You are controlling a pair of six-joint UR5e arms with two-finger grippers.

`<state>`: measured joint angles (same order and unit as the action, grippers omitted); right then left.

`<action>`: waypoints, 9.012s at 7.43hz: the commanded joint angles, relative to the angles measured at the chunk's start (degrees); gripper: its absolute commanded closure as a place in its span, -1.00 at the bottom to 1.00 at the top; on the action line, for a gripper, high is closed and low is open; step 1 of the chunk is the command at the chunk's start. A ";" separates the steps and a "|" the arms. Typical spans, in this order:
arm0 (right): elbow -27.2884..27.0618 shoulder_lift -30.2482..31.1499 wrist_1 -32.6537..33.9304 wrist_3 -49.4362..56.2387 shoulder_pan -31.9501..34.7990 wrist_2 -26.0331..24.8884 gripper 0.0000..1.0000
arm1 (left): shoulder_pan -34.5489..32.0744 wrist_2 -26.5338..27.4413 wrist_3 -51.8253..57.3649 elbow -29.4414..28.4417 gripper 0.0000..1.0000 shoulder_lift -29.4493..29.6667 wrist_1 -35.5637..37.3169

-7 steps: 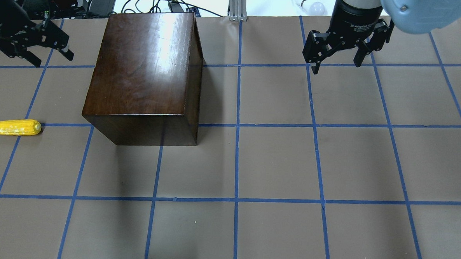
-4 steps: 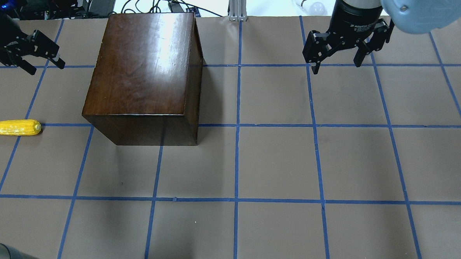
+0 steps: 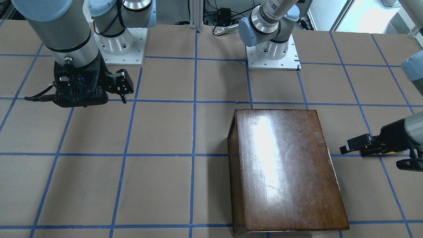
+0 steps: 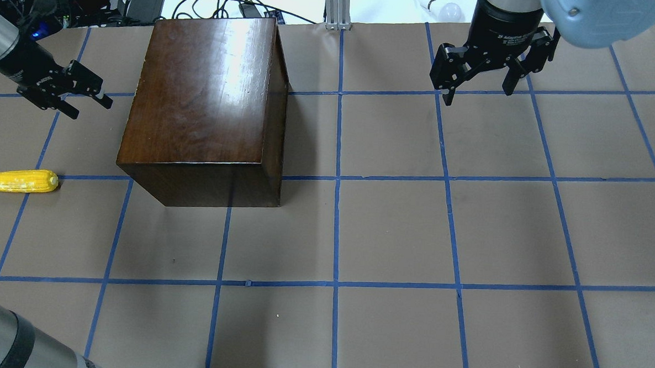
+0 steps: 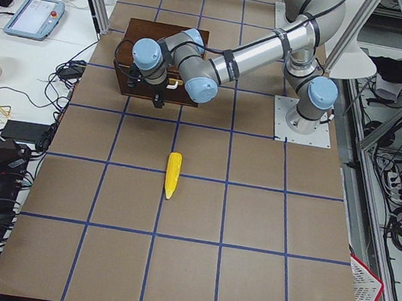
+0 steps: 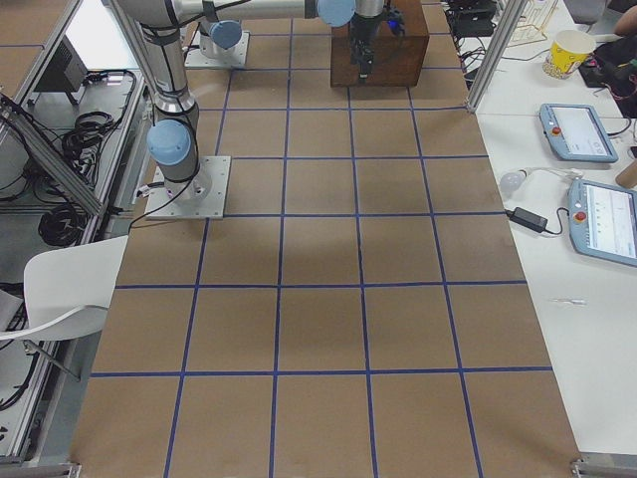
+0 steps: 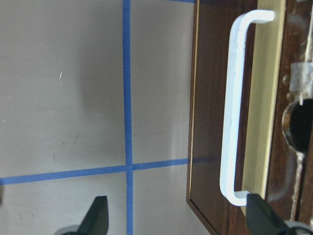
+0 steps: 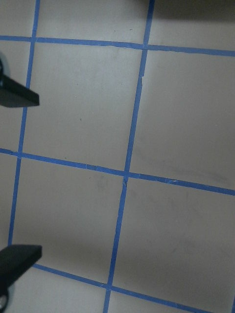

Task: Open drawer and put corn inside
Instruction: 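Move the left gripper down beside the cabinet to the white drawer handle, then close the left gripper on the white drawer handle, then pull the drawer outward from the cabinet with the left gripper, then release the handle and move the left gripper toward the yellow corn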

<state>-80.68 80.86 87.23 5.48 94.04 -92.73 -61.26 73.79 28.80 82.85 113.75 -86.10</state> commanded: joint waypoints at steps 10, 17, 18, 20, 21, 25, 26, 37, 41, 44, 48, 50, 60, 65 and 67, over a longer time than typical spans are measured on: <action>0.00 0.00 0.04 0.06 0.00 0.00 -1.00 | -2.19 -5.32 0.21 0.64 -1.00 4.46 4.01; 0.00 0.00 0.04 -0.03 0.00 0.00 -1.00 | -2.11 -4.97 1.79 1.61 -1.00 5.43 5.77; 0.00 0.00 0.04 0.06 0.00 0.00 -1.00 | -2.11 -4.80 1.79 1.61 -1.00 5.52 5.77; 0.00 0.00 -0.05 -0.03 0.00 0.00 -1.00 | -2.02 -4.53 1.79 1.09 -1.00 5.43 5.86; 0.00 0.00 0.04 -0.03 0.00 0.00 -1.00 | -1.93 -4.36 1.61 1.43 -1.00 5.26 7.51; 0.00 0.00 -0.05 -0.03 0.00 0.00 -1.00 | -1.67 1.36 1.61 0.82 -1.00 5.17 8.76; 0.00 0.00 0.04 0.06 0.00 0.00 -1.00 | -1.41 1.36 1.70 0.73 -1.00 5.08 8.76; 0.00 0.00 0.04 0.06 0.00 0.00 -1.00 | 3.52 2.50 2.32 -1.55 -1.00 5.69 9.81; 0.00 0.00 0.04 0.06 0.00 0.00 -1.00 | 6.15 2.94 2.49 -1.73 -1.00 5.69 9.99; 0.00 0.00 0.04 -0.03 0.00 0.00 -1.00 | 7.65 2.94 3.19 -2.16 -1.00 5.26 9.90; 0.00 0.00 0.04 0.06 0.00 0.00 -1.00 | 7.65 4.61 3.19 -4.01 -1.00 4.12 8.85; 0.00 0.00 0.04 -0.03 0.00 0.00 -1.00 | 7.12 9.41 9.64 -6.20 -1.00 0.62 6.15; 0.00 0.00 0.04 0.06 0.00 0.00 -1.00 | 13.45 20.25 76.56 -0.69 -1.00 -1.53 10.82; 0.00 0.00 0.04 -0.03 0.00 0.00 -1.00 | 14.24 20.16 104.31 6.61 -1.00 1.91 20.33; 0.00 0.00 0.04 -0.03 0.00 0.00 -1.00 | 15.37 19.81 108.22 11.95 -1.00 2.96 27.11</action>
<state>-80.68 80.86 87.28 5.45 94.04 -92.73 -46.72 93.80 134.41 91.36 116.04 -62.53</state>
